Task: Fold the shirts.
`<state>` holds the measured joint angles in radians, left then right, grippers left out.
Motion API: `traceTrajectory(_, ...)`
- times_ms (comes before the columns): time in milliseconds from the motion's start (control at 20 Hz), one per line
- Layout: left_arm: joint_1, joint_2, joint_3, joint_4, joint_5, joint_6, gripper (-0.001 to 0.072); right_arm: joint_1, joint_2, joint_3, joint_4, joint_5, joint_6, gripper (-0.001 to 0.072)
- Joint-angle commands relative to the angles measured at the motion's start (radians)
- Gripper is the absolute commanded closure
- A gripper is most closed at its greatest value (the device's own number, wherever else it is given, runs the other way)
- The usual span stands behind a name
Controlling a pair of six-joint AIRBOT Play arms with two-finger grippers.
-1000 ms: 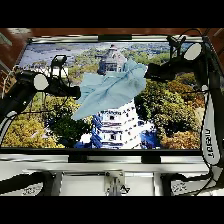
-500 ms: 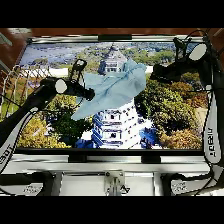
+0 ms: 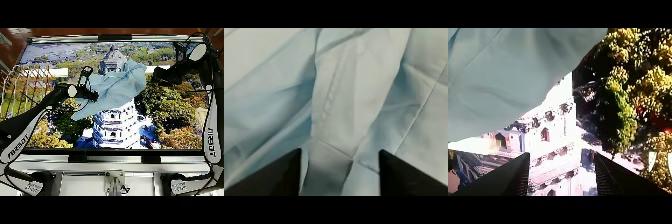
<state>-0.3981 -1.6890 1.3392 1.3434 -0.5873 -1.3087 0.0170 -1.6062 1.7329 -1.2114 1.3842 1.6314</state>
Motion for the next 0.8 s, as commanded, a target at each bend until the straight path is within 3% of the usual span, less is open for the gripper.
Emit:
traceTrajectory(0,0.004,-0.021,0.037,0.000,-0.023,0.017,0.0642,0.000,0.000,0.000,0.000,0.035,0.014,0.0185)
traceTrajectory(150,0.019,0.057,0.167,0.003,-0.255,0.076,0.0654,-0.003,0.025,0.001,0.007,0.097,0.005,0.0185)
traceTrajectory(250,0.019,0.191,0.221,0.029,-0.439,0.158,0.0655,-0.004,0.077,0.001,-0.014,0.116,-0.002,0.0185)
traceTrajectory(300,0.016,0.287,0.217,0.068,-0.516,0.151,0.0655,-0.004,0.114,0.001,-0.027,0.113,-0.002,0.0185)
traceTrajectory(400,0.017,0.476,0.169,0.101,-0.637,0.088,0.0655,-0.003,0.182,0.001,-0.028,0.097,0.007,0.0185)
traceTrajectory(500,0.006,0.659,0.014,0.093,-0.661,-0.026,0.0656,0.005,0.228,0.001,-0.019,0.078,0.058,0.0186)
traceTrajectory(600,-0.037,0.823,-0.240,0.072,-0.631,-0.125,0.0655,0.036,0.240,0.000,-0.018,0.075,0.074,0.0186)
traceTrajectory(750,-0.118,0.982,-0.635,-0.039,-0.442,-0.296,0.0646,0.118,0.227,-0.002,-0.037,0.065,0.074,0.0186)
